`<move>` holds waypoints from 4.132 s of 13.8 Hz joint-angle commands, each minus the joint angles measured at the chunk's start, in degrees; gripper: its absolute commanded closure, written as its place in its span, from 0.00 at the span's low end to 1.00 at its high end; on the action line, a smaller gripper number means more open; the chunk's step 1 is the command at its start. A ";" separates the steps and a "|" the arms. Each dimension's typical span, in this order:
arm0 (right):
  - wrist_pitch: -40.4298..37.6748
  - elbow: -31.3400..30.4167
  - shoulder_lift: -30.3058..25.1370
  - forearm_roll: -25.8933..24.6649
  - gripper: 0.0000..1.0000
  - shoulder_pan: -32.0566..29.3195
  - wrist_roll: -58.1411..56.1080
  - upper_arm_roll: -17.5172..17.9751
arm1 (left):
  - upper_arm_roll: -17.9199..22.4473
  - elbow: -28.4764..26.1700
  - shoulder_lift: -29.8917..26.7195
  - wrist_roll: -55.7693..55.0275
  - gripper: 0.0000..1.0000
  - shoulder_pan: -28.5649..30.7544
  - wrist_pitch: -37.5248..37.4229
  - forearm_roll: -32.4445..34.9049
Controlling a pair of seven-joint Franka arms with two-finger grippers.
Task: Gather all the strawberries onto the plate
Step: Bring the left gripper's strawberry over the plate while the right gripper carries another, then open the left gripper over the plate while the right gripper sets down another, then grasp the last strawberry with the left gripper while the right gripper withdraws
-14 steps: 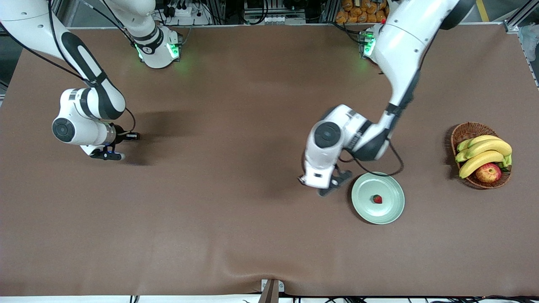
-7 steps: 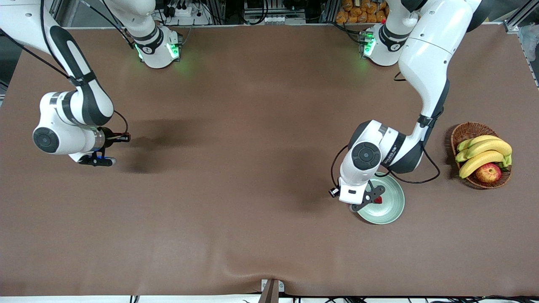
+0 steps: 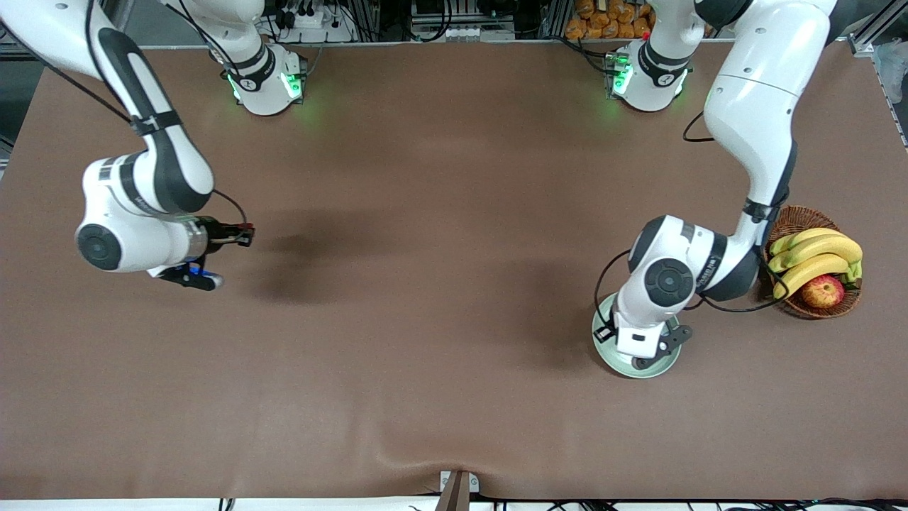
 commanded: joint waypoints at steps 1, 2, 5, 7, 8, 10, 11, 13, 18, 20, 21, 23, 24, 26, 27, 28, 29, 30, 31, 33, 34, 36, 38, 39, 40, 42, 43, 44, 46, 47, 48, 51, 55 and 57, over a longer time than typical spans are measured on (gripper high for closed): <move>0.72 1.83 0.18 3.76 1.00 7.87 11.36 -0.47 | -0.74 -1.76 -3.07 0.70 1.00 2.14 -0.96 1.43; 1.52 2.45 0.44 5.60 1.00 9.90 14.71 -0.47 | -0.65 -1.50 -2.98 0.79 1.00 2.32 -0.88 1.43; 5.99 4.73 3.24 9.05 1.00 16.22 23.85 -0.55 | -0.65 -1.24 -2.45 0.79 1.00 4.43 0.35 3.27; 9.59 5.53 5.00 9.22 1.00 20.18 29.39 -0.47 | -0.65 -1.23 -1.32 0.87 1.00 6.00 2.80 3.81; 11.96 5.53 6.05 9.31 1.00 21.68 31.24 -0.47 | -0.65 -1.23 -1.05 0.87 1.00 6.62 3.86 4.50; 17.84 5.62 9.04 11.07 1.00 25.89 36.60 -0.55 | -0.65 -1.23 -0.52 0.96 1.00 6.80 4.31 4.77; 20.22 5.71 10.36 11.07 1.00 27.48 38.36 -0.55 | -0.56 -1.15 0.27 0.96 1.00 6.80 5.01 4.86; 25.31 5.71 13.00 11.16 1.00 30.38 41.88 -0.55 | -0.56 -1.23 0.97 0.96 1.00 6.80 6.15 5.82; 32.11 5.71 16.61 10.98 1.00 35.49 45.85 -0.91 | -0.56 -1.58 0.98 1.66 0.00 6.89 6.07 6.09; 33.85 6.06 17.40 10.98 1.00 36.89 47.68 -0.91 | -0.65 -1.50 0.54 1.93 0.00 6.72 5.63 6.09; 35.52 6.32 17.93 10.90 1.00 37.42 49.35 -0.91 | -0.65 -1.50 -0.07 1.93 0.00 6.54 4.93 6.09; 35.98 6.32 18.63 10.72 0.84 38.04 49.72 -0.99 | -1.09 -1.50 -1.04 1.93 0.00 6.28 3.35 6.09; 35.98 6.32 18.72 10.72 0.68 38.04 49.81 -0.99 | -1.44 -1.50 -1.48 1.84 0.00 6.02 2.74 6.09; 35.71 6.32 18.63 10.72 0.47 38.04 50.51 -0.99 | -1.62 -1.41 -2.45 1.58 0.00 4.61 0.81 6.09; 35.45 6.32 18.63 10.72 0.23 37.87 51.12 -0.99 | -1.62 -1.50 -2.89 1.32 0.00 3.82 0.10 6.09; 35.28 6.41 18.55 10.72 0.08 37.87 51.65 -1.08 | -1.62 -1.50 -3.06 1.05 0.00 3.21 -0.34 6.09; 35.10 6.67 18.55 10.63 0.00 37.43 52.00 -1.08 | -1.70 -1.50 -3.24 0.96 0.00 2.85 -0.52 5.74; 35.10 6.85 18.29 10.63 0.00 37.25 52.27 -1.08 | -2.23 -1.58 -3.76 0.96 0.00 2.76 -0.52 5.48; 34.84 7.55 18.02 10.63 0.00 37.16 52.27 -1.34 | -3.54 -1.76 -3.86 0.88 0.00 2.67 -0.96 5.30; 31.95 10.52 17.93 10.37 0.00 37.16 52.09 -3.44 | -6.43 -1.67 -3.86 -1.57 0.00 2.59 -3.24 5.30; 28.98 12.98 17.84 10.37 0.00 37.16 52.09 -4.59 | -7.75 -1.93 -3.77 -2.72 0.00 2.50 -3.51 5.30; 21.16 18.95 17.76 10.37 0.00 36.38 51.74 -6.35 | -8.56 -2.29 -3.42 -5.26 0.00 0.66 -3.42 5.30; 13.78 24.31 17.58 10.11 0.00 33.84 51.57 -6.79 | -8.56 -2.64 -3.15 -8.69 0.00 -1.97 -3.42 5.30; 10.52 26.43 17.32 9.58 0.00 32.17 50.70 -6.71 | -8.56 -2.99 -3.15 -10.62 0.00 -3.03 -3.42 5.30; 7.36 27.67 16.36 9.23 0.00 30.76 49.03 -6.71 | -8.56 -3.51 -3.15 -12.64 0.00 -4.61 -3.42 5.21; 4.78 27.94 14.25 9.31 0.00 26.99 43.95 -6.62 | -8.65 -4.92 -3.15 -18.08 0.00 -8.82 -3.42 5.21; 3.38 27.95 13.46 9.31 0.00 25.14 41.40 -6.53 | -8.65 -5.36 -2.98 -20.72 0.00 -11.54 -3.34 5.21; 1.19 28.03 12.58 9.23 0.00 23.82 39.02 -6.62 | -8.65 -5.37 -2.28 -22.49 0.00 -13.91 -3.25 5.21; 0.03 27.95 11.00 9.23 0.00 21.45 35.06 -6.71 | -8.65 -5.10 -1.75 -24.26 0.00 -18.84 -2.72 5.13; -1.19 28.03 10.12 9.14 0.00 20.21 33.74 -6.71 | -8.65 -4.41 -1.14 -25.04 0.00 -21.12 -2.11 4.78; -2.68 28.03 8.98 8.88 0.00 18.64 31.37 -6.71 | -8.65 -3.53 -0.79 -26.97 0.00 -23.06 -0.89 3.47; -7.60 28.03 5.72 8.00 0.00 13.80 21.18 -6.71 | -8.56 -2.99 -0.08 -34.43 0.00 -27.90 1.66 2.49; -12.78 28.12 0.72 2.66 0.00 12.03 13.54 -7.14 | -8.47 -3.87 1.67 -45.86 0.00 -32.48 4.83 2.75; -15.17 28.30 -4.10 1.14 0.00 12.20 7.82 -8.45 | -8.47 -3.87 2.90 -49.38 0.00 -33.10 6.24 2.75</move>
